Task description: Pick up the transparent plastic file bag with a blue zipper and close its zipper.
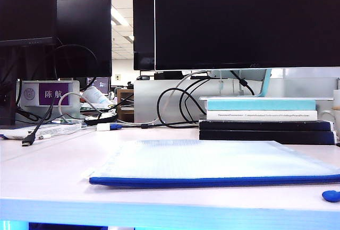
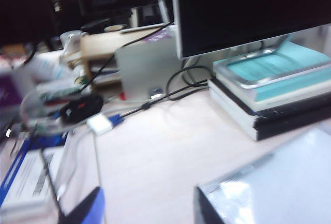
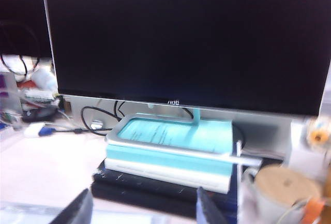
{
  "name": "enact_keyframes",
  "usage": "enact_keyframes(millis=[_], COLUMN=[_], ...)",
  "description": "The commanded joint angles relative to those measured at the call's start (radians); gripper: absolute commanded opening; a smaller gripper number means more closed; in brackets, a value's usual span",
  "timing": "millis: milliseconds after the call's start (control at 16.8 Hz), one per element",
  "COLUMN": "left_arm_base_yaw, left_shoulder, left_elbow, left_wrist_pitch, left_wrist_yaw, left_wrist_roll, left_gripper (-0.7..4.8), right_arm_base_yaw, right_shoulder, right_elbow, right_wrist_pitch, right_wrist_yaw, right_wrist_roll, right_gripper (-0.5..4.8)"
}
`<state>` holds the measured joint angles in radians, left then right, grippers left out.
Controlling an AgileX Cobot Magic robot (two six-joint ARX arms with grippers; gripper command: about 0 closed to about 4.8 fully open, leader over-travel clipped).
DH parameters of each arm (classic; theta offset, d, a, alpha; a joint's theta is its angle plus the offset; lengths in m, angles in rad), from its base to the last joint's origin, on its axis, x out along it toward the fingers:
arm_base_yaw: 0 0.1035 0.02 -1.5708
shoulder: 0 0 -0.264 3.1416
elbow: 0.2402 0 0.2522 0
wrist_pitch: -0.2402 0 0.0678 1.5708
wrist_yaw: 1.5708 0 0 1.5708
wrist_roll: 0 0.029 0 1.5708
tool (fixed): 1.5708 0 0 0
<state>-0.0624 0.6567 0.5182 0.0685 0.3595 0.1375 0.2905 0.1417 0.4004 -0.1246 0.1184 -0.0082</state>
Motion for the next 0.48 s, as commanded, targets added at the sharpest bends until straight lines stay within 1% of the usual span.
enact_keyframes(millis=[60, 119, 179, 238, 357, 417, 477], left_arm_base_yaw=[0.084, 0.121, 0.178, 0.222, 0.254, 0.254, 0.256], left_shoulder=[-0.078, -0.105, -0.147, -0.19, -0.235, -0.252, -0.268], left_elbow=[-0.113, -0.147, -0.183, -0.211, -0.23, -0.247, -0.278], left_wrist_pitch=[0.133, 0.148, 0.15, 0.144, 0.113, 0.111, 0.113], left_wrist_yaw=[0.046, 0.047, 0.094, 0.134, 0.131, 0.131, 0.123], left_wrist_roll=[-0.142, -0.155, -0.163, -0.197, -0.194, -0.175, -0.171], left_gripper=[2.3, 2.0, 1.41, 1.02, 0.67, 0.48, 0.48], right_arm_base_yaw=[-0.05, -0.062, -0.074, -0.081, -0.078, -0.08, -0.078], right_shoulder=[-0.034, -0.036, -0.036, -0.036, -0.035, -0.036, -0.037], right_elbow=[-0.077, -0.095, -0.114, -0.135, -0.199, -0.266, -0.35], right_wrist_pitch=[0.069, 0.106, 0.16, 0.194, 0.243, 0.293, 0.376], right_wrist_yaw=[-0.054, -0.054, -0.056, -0.061, -0.077, -0.076, -0.077], right_wrist_roll=[0.1, 0.128, 0.159, 0.162, 0.161, 0.162, 0.162], right_gripper=[1.21, 1.11, 0.46, -0.02, -0.01, -0.01, -0.01])
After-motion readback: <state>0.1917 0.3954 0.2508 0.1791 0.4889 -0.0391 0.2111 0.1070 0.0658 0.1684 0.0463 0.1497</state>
